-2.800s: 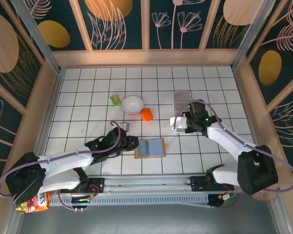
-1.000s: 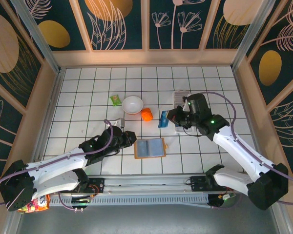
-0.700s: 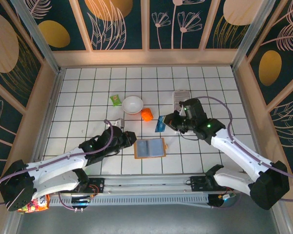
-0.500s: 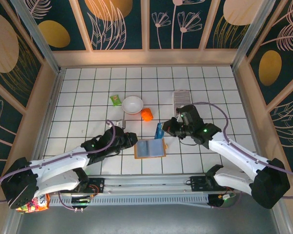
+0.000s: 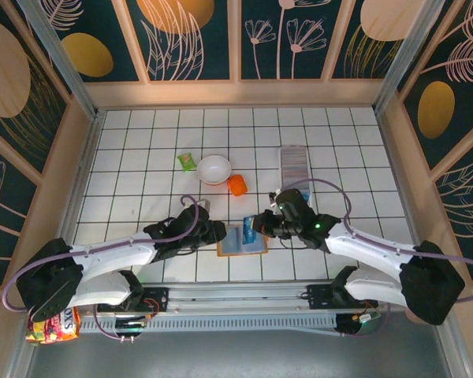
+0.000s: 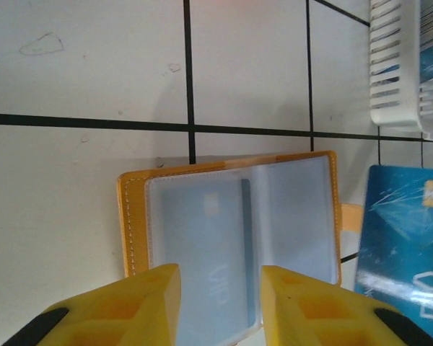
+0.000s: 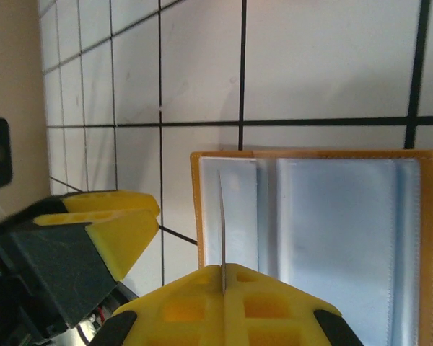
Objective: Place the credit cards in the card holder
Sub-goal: Insert the credit card into the card slot.
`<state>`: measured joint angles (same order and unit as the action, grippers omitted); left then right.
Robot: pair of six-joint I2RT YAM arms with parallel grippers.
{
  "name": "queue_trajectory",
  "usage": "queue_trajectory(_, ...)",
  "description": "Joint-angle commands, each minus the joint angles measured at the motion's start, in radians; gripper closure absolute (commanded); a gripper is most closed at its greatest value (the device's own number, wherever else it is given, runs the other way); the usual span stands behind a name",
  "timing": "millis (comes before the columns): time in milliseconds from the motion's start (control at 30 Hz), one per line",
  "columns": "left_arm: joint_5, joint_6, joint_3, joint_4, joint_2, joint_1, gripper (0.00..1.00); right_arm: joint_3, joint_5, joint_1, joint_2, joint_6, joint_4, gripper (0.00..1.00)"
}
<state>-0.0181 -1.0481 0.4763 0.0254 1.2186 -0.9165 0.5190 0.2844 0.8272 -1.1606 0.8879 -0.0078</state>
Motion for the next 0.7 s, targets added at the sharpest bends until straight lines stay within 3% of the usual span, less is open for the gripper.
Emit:
queue_trajectory(0, 0.009, 0.007, -0.002, 0.008, 0.016, -0.005, 0.67, 0.006, -0.031, 0.035, -0.064, -0.030, 0.071, 1.00)
queue_trajectory(367, 0.008, 0.028, -0.006, 0.021, 0.079, -0.004, 0.71, 0.009, -0.087, 0.048, -0.161, -0.060, 0.126, 1.00)
queue_trajectory(667, -0.028, 0.001, -0.052, 0.087, 0.104, -0.004, 0.81, -0.022, -0.108, 0.047, -0.177, 0.004, 0.164, 1.00)
